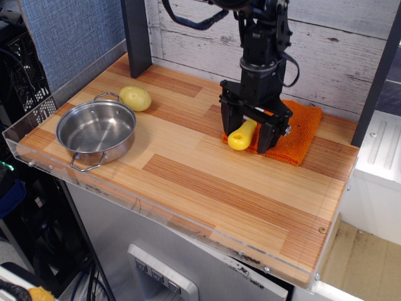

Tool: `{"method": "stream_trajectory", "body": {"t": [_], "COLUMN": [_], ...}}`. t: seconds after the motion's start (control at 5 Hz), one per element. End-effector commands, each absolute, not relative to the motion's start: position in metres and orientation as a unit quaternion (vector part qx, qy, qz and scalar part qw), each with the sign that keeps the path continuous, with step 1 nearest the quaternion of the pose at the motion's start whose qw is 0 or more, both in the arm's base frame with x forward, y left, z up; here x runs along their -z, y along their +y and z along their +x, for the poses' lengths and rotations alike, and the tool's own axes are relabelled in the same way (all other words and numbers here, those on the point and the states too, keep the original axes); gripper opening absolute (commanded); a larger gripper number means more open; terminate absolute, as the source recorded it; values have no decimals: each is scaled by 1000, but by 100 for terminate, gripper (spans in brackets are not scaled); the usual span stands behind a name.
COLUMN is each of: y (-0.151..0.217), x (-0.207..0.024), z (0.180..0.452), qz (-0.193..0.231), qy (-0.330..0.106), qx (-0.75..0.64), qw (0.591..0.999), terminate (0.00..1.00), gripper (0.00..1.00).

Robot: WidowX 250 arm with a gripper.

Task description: Put the knife on the back left towel edge

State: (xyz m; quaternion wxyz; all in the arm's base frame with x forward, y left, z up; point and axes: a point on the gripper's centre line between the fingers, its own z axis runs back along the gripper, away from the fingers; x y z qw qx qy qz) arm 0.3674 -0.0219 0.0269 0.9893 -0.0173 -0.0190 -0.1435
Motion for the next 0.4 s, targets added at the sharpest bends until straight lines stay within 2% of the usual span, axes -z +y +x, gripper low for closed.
{"method": "stream_trajectory", "body": {"t": [0.0,0.2], "y": [19,39], "x": [-136,-173], "z": [355,341], "qz": [-20,-17], "qy": [-112,-129], "qx": [136,117], "qw": [984,985], "terminate": [0,0], "gripper": [100,100]}}
